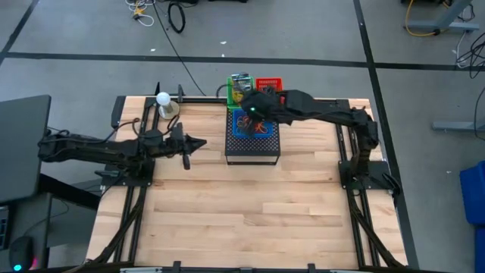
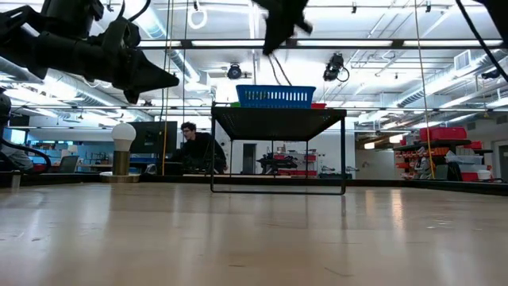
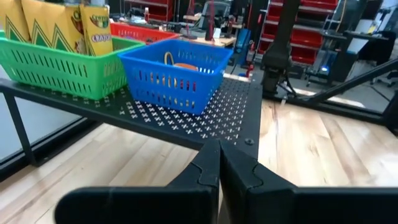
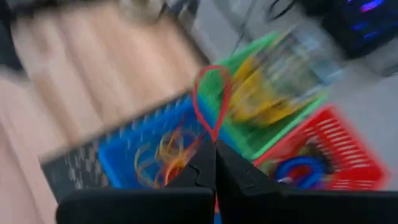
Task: Pick & Place Office Desk Supplies
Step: Put the red rubber band into the blue bin on the shelf, then return to Home Position
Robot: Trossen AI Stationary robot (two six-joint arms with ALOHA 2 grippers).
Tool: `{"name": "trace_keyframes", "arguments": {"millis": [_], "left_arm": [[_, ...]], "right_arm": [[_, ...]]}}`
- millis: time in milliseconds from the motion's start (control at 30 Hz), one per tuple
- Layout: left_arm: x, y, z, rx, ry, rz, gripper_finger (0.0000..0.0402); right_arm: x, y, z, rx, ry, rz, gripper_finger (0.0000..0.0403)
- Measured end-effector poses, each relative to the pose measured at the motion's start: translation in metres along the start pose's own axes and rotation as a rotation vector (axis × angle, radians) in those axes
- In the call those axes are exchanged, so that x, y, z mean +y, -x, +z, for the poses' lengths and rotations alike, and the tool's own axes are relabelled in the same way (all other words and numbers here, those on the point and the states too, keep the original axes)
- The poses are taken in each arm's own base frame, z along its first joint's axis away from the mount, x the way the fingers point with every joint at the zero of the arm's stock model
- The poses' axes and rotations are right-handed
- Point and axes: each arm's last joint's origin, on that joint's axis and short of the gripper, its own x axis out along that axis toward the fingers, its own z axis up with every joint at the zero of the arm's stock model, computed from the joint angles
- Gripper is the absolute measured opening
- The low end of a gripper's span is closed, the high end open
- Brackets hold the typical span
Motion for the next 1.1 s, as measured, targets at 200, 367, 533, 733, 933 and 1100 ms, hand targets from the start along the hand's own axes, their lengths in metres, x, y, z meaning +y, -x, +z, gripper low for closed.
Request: {"name": "trace_keyframes", "arguments": {"millis": [200, 367, 533, 733, 933, 1100], "left_arm": [[0.0, 0.007, 0.001, 0.011, -0.001, -0.021, 0.0005], [0.001, 0.012, 0.002, 0.018, -0.013, -0.025, 0.0005], [0.001, 0.013, 0.004, 0.006, -0.009, -0.045, 0.0005], [0.0, 0.014, 0.006, -0.016, 0.0, -0.047, 0.0005], [0.001, 0.016, 0.01, -0.063, 0.082, -0.011, 0.0009], [0.002, 0.016, 0.011, -0.067, 0.17, -0.005, 0.0022]], "right_arm": [[0.0, -0.052, -0.035, 0.178, 0.153, 0.062, 0.0], [-0.003, -0.073, -0.054, 0.263, 0.163, 0.046, 0.0017], [-0.006, -0.072, -0.053, 0.262, 0.162, 0.024, 0.0081], [-0.012, -0.057, -0.04, 0.206, 0.189, -0.007, 0.0165], [-0.027, -0.017, -0.03, 0.116, 0.187, 0.015, 0.0201], [-0.04, 0.008, -0.039, 0.035, 0.218, 0.075, 0.0169]]}}
